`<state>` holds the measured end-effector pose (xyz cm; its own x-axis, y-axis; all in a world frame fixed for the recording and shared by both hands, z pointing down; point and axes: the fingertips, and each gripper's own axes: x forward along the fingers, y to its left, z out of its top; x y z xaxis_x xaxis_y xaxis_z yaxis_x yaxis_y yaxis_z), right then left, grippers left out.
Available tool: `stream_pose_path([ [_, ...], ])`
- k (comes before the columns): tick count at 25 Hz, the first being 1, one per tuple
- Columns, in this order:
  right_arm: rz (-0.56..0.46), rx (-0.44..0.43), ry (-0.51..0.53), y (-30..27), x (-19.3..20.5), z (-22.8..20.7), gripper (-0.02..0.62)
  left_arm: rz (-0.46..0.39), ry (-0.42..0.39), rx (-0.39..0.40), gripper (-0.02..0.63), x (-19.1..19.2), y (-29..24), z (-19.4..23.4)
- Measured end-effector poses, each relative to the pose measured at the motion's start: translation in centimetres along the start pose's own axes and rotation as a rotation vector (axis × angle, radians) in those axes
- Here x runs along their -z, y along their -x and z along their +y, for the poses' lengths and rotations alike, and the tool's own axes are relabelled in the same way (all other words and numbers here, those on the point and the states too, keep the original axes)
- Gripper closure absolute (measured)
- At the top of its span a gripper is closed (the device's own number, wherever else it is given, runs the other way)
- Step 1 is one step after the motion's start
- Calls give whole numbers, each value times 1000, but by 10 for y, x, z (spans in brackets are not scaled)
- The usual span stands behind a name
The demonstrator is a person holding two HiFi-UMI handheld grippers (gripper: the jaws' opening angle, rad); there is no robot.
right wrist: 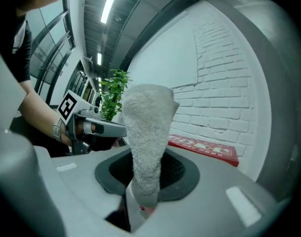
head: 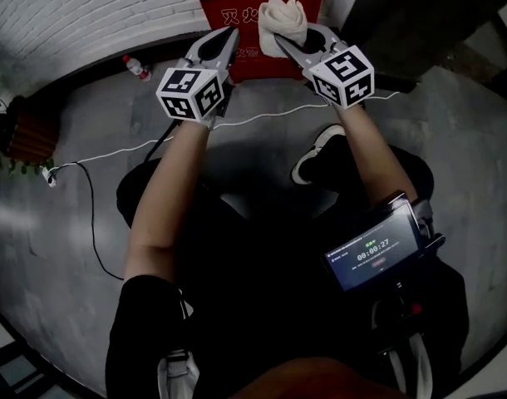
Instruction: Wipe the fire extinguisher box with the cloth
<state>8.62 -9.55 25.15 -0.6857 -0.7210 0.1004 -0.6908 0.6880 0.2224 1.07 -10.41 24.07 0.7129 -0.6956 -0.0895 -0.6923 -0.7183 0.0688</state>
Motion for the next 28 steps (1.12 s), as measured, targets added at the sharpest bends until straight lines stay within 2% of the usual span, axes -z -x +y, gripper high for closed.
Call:
stream_pose_path([
  [2, -3, -3, -26, 2, 6, 6, 495, 18, 5, 3, 603, 14, 9, -1],
  [7, -37, 16, -91, 19, 29, 14, 495, 39, -49, 34, 603, 42, 12, -31],
  [12, -22, -43, -70, 5, 45, 36, 495, 66, -61, 49, 603, 59, 19, -24],
  [16, -20, -73, -117, 7, 60, 44, 495, 58, -59, 52, 603, 71, 25, -27],
  [28, -26, -93, -116, 6, 59, 56, 495, 56, -34, 45, 603, 77, 22, -29],
])
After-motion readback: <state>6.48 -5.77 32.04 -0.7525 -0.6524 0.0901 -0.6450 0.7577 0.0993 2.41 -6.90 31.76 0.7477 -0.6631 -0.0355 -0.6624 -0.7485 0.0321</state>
